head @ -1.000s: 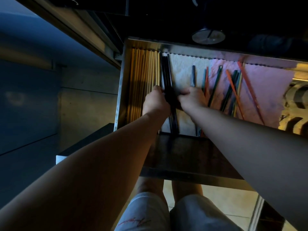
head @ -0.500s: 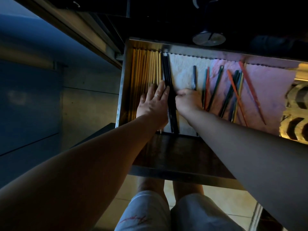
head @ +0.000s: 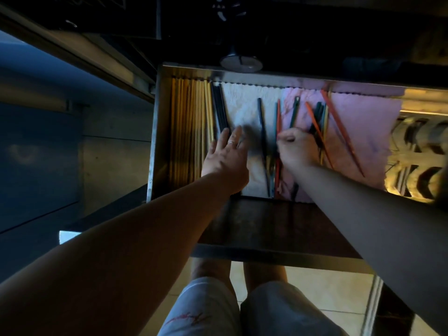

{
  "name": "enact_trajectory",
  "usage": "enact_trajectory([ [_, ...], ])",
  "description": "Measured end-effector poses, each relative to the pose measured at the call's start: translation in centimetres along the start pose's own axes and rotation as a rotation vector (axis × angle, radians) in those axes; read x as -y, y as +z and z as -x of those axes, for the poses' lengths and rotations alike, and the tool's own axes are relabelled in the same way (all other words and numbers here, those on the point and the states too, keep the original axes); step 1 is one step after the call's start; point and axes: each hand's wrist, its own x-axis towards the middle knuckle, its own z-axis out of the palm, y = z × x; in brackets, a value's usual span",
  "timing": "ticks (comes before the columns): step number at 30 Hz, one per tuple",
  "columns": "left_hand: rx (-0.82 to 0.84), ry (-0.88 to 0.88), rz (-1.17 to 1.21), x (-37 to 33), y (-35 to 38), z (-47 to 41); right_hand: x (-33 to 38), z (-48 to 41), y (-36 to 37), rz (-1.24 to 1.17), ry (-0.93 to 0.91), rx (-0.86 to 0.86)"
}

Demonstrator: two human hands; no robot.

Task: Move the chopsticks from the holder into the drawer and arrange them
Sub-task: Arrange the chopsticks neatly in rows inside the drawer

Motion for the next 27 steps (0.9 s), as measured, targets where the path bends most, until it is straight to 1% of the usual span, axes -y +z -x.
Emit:
enact_trajectory([
  [3,-0.039,0.054,0.053,-2.5,0.4,-0.4,-2.1,-0.8,-2.6,0.008,-0.019,-0.046],
  [5,-0.041,0.092,0.062,-4.5,0.9,-0.7,-3.6,-1.0,-4.3,0.081,-0.027,-0.083],
  [9,0.043,0.122,-0.002,-7.9,2.7,-1.5,-6.2,-1.1,-6.3,0.113,-0.019,-0.036],
  [14,0.101,0.107,-0.074,-9.7,4.5,-1.8,-7.3,-0.9,-7.1,0.148,-0.116,-0.038],
  [17,0.099,0.111,-0.104,-9.8,4.6,-2.0,-7.2,-1.0,-7.6,0.22,-0.106,0.016],
  [21,0.109,0.105,-0.141,-9.6,4.7,-2.0,-6.6,-1.3,-7.9,0.41,-0.089,0.112],
  [24,0.105,0.093,-0.145,-9.8,4.8,-1.9,-6.3,-1.5,-8.1,0.409,-0.016,0.181],
  [27,0.11,0.088,-0.144,-9.8,4.8,-1.9,-6.1,-1.2,-8.5,0.394,0.0,0.171],
])
